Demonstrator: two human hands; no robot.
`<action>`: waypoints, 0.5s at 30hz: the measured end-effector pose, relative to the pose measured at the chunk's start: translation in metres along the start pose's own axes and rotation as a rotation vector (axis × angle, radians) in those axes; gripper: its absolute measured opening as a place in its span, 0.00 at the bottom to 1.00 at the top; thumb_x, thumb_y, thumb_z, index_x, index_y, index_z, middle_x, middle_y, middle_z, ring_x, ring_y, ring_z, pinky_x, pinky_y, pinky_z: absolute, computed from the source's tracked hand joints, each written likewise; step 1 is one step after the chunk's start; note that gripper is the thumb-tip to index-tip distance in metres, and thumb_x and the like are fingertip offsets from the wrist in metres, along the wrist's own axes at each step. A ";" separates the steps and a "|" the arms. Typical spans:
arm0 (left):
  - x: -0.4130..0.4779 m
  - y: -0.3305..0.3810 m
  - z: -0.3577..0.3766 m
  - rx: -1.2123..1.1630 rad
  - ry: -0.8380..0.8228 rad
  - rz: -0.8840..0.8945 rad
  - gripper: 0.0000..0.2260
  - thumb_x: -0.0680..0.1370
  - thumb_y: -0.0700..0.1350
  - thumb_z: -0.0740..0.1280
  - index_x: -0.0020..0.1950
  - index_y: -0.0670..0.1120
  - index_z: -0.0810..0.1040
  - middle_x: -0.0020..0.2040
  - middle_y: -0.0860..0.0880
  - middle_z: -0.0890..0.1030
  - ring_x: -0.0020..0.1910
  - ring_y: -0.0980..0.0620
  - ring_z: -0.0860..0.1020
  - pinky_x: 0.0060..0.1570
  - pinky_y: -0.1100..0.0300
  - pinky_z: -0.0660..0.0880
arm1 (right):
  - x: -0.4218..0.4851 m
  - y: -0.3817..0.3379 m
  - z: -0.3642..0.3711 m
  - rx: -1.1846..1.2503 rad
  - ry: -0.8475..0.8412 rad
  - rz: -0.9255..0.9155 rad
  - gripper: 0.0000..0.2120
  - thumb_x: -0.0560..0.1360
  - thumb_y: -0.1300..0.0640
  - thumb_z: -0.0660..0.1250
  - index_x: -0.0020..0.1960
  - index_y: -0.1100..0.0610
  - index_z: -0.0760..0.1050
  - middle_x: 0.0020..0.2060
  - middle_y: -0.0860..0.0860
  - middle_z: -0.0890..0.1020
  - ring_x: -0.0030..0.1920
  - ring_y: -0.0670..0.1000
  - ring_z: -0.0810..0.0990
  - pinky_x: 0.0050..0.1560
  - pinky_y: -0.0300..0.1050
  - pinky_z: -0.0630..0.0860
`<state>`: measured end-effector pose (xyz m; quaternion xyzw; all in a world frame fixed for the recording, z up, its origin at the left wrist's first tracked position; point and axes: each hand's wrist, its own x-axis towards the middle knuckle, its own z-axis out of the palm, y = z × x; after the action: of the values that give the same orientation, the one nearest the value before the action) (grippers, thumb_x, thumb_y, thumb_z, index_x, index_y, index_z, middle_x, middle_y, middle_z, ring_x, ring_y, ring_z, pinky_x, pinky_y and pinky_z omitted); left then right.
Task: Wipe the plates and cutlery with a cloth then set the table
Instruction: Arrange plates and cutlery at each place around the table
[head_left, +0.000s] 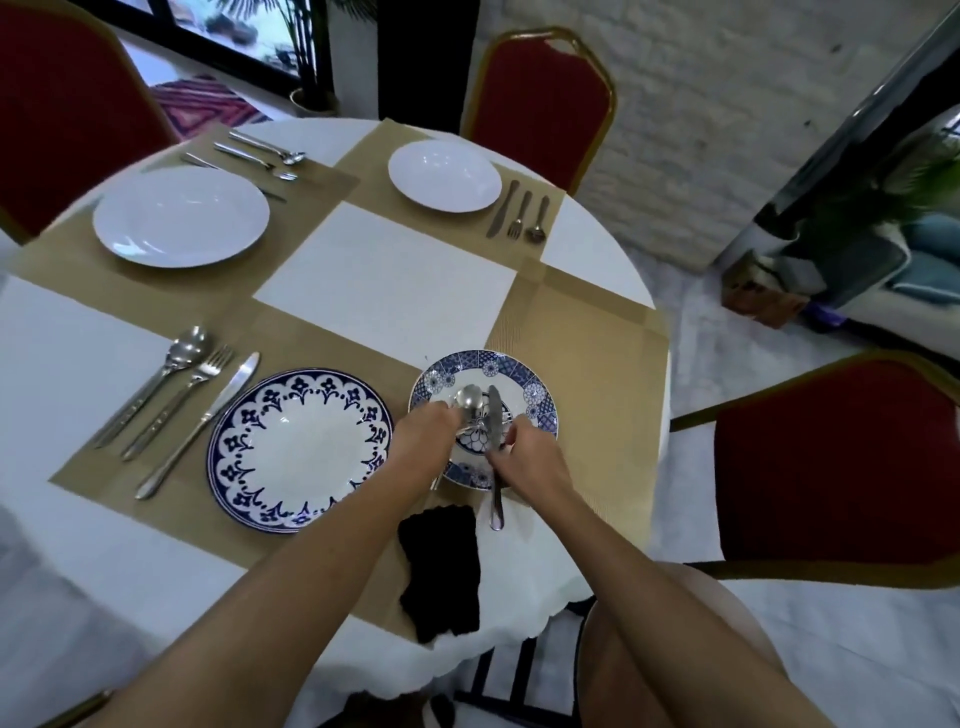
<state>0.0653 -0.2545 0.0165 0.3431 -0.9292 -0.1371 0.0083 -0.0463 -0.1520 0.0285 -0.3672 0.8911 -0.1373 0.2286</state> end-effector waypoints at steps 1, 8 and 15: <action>-0.001 0.002 0.001 -0.022 -0.006 -0.009 0.14 0.80 0.35 0.59 0.62 0.45 0.76 0.47 0.45 0.79 0.46 0.49 0.79 0.40 0.60 0.72 | 0.002 0.001 -0.001 -0.004 -0.003 -0.020 0.09 0.74 0.54 0.67 0.50 0.55 0.69 0.46 0.55 0.79 0.48 0.57 0.77 0.41 0.45 0.69; 0.006 0.006 0.001 -0.244 -0.080 -0.212 0.08 0.79 0.39 0.63 0.56 0.41 0.78 0.49 0.41 0.81 0.49 0.44 0.80 0.45 0.55 0.75 | 0.015 -0.006 0.007 -0.058 -0.032 -0.195 0.16 0.76 0.64 0.62 0.63 0.56 0.74 0.51 0.58 0.79 0.51 0.58 0.78 0.49 0.46 0.75; 0.014 -0.003 -0.003 -0.331 -0.190 -0.299 0.12 0.73 0.48 0.70 0.45 0.39 0.79 0.46 0.39 0.82 0.47 0.42 0.80 0.45 0.55 0.74 | 0.019 -0.021 0.020 0.152 -0.056 -0.032 0.12 0.75 0.59 0.60 0.48 0.59 0.82 0.43 0.59 0.83 0.41 0.57 0.82 0.45 0.49 0.80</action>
<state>0.0565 -0.2667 0.0173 0.4562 -0.8296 -0.3191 -0.0434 -0.0358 -0.1813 0.0144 -0.3665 0.8654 -0.1979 0.2786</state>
